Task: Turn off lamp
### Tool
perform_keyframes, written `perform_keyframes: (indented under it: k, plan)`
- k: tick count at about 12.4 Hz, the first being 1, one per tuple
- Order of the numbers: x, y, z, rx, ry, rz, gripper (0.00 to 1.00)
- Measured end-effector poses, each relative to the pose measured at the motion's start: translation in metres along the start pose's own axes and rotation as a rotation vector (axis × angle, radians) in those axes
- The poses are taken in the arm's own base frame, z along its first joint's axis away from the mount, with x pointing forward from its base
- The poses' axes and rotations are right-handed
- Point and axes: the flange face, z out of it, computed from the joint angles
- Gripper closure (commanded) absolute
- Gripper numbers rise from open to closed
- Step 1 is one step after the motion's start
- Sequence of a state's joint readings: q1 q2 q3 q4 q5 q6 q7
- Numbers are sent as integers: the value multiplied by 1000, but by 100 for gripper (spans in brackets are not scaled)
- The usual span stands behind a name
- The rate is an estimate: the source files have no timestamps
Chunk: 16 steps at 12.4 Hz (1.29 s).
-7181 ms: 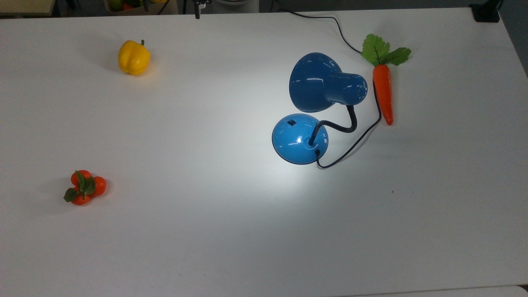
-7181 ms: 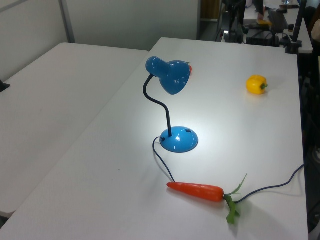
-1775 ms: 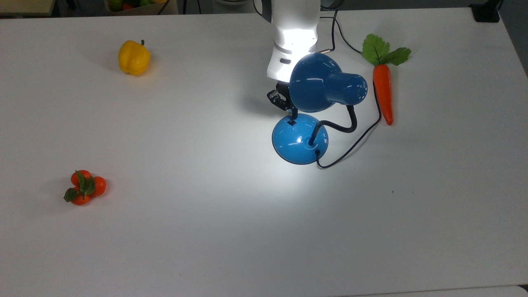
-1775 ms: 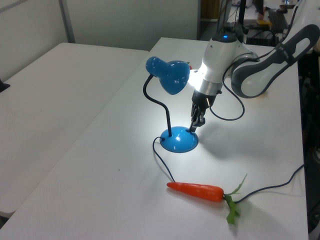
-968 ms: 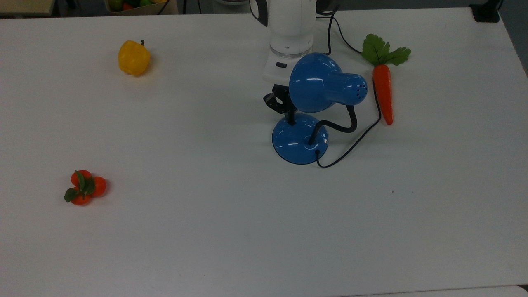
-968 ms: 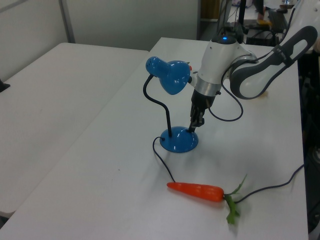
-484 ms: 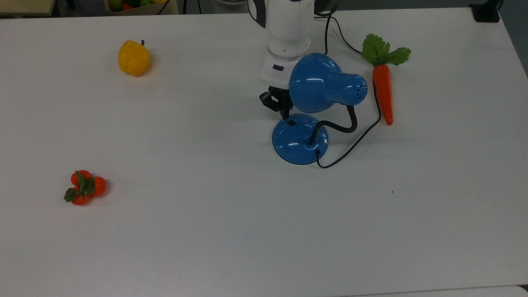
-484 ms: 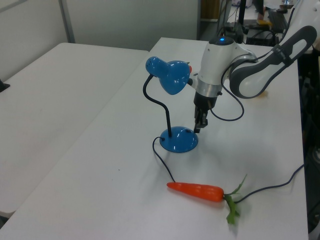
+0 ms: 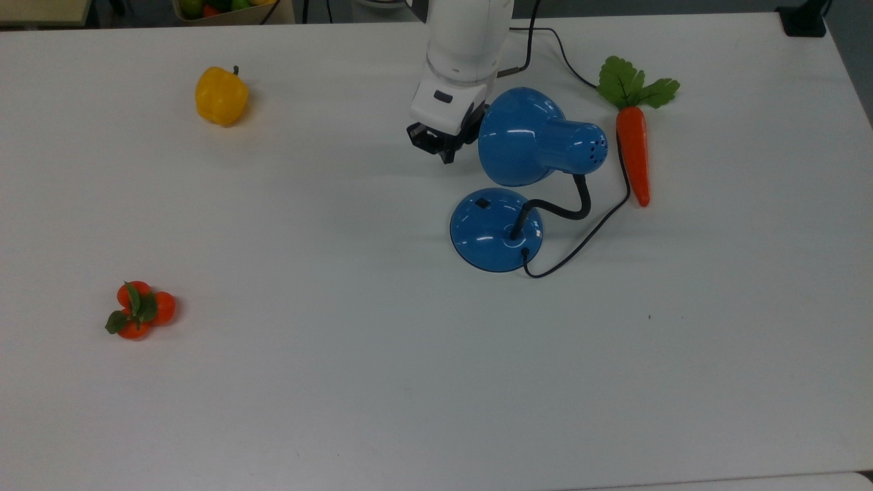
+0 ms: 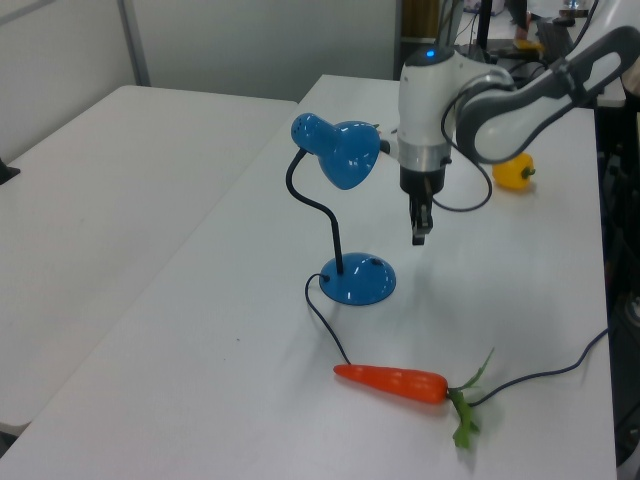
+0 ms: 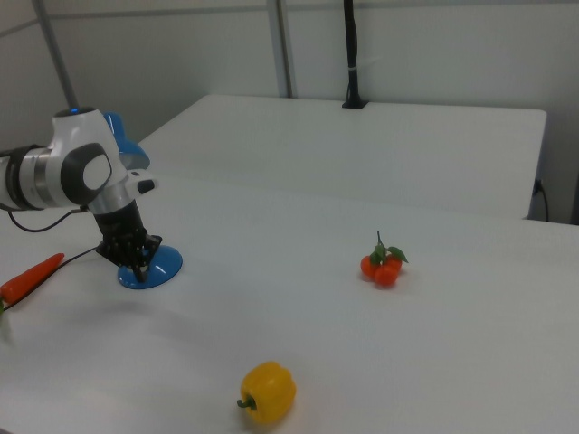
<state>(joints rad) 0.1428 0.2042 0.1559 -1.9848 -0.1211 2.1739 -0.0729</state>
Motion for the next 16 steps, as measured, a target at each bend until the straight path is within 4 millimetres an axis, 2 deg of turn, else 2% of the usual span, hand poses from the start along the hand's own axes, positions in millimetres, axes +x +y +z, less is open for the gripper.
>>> perform_keyframes:
  k: [4,6,8,9,11,12,15,16]
  plan:
    - [-4,21,-25,-8,-28,41,100]
    - [-10,45,-51,-14,-53,83,100]
    - [-17,70,-84,-18,-75,131,100]
    - [-23,87,-108,-22,-75,164,100]
    - [-32,108,-136,-27,-70,205,100]
    - [-41,125,-156,-30,-64,242,100]
    - [-67,163,-199,-33,-68,327,86]
    - [-72,170,-206,-34,-67,343,71]
